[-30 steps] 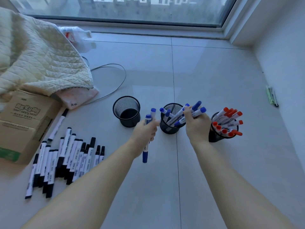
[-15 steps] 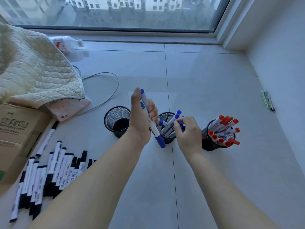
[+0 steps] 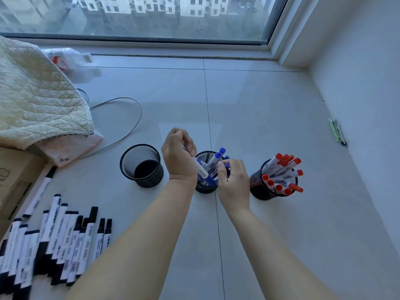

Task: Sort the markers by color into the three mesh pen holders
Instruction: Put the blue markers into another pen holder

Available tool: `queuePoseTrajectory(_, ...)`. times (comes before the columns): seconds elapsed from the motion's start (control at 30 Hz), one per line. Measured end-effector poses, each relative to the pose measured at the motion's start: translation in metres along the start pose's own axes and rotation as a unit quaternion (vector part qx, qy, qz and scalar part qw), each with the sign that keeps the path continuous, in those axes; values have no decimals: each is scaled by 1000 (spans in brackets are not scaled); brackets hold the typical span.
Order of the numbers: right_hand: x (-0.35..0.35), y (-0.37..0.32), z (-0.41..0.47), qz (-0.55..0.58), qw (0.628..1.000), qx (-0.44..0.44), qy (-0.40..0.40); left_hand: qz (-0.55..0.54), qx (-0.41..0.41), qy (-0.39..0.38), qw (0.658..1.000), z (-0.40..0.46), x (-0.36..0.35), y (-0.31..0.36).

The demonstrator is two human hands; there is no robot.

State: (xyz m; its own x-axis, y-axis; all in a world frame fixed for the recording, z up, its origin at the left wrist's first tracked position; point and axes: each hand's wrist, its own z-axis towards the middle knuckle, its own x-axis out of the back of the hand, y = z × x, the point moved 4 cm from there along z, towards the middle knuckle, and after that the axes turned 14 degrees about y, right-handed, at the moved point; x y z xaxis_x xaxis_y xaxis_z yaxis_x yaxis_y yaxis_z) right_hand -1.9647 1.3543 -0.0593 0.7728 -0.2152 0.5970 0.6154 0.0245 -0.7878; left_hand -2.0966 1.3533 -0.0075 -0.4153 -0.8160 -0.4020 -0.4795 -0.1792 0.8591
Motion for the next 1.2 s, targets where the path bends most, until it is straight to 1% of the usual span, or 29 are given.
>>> queuePoseTrajectory(0.23, 1, 2, -3, 4, 1000, 5, -1, 50, -53, 25, 997, -9, 11, -24)
queuePoseTrajectory(0.37, 2, 1, -6, -20, 999, 34, -9, 98, -97, 33, 990, -16, 18, -34)
queuePoseTrajectory(0.47, 5, 1, -6, -18, 999, 36, -5, 114, -77, 79, 987, -13, 27, -46)
queuePoseTrajectory(0.53, 6, 1, -6, -16, 999, 38, -6, 126, -53, 91, 986, -12, 31, -52)
queuePoseTrajectory(0.63, 7, 0, -6, -18, 999, 48, -12, 169, -58, 102, 979, -17, 35, -58)
queuePoseTrajectory(0.77, 12, 3, -7, -26, 998, 50, -11, 216, -102, 74, 968, -26, 36, -61)
queuePoseTrajectory(0.87, 15, 7, -5, -26, 999, 42, -10, 212, -124, 47, 968, -33, 31, -61)
queuePoseTrajectory(0.93, 19, 10, -4, -9, 1000, 26, -5, 222, -109, 42, 968, -35, 28, -65)
queuePoseTrajectory(1.0, 24, 14, -3, 5, 1000, 20, 0, 237, -59, 41, 969, -34, 27, -72)
queuePoseTrajectory(1.1, 31, 18, -3, 15, 1000, 14, -2, 218, 13, 7, 976, -35, 26, -77)
queuePoseTrajectory(1.2, 37, 18, -2, 33, 999, -1, -9, 208, 22, -14, 978, -38, 25, -74)
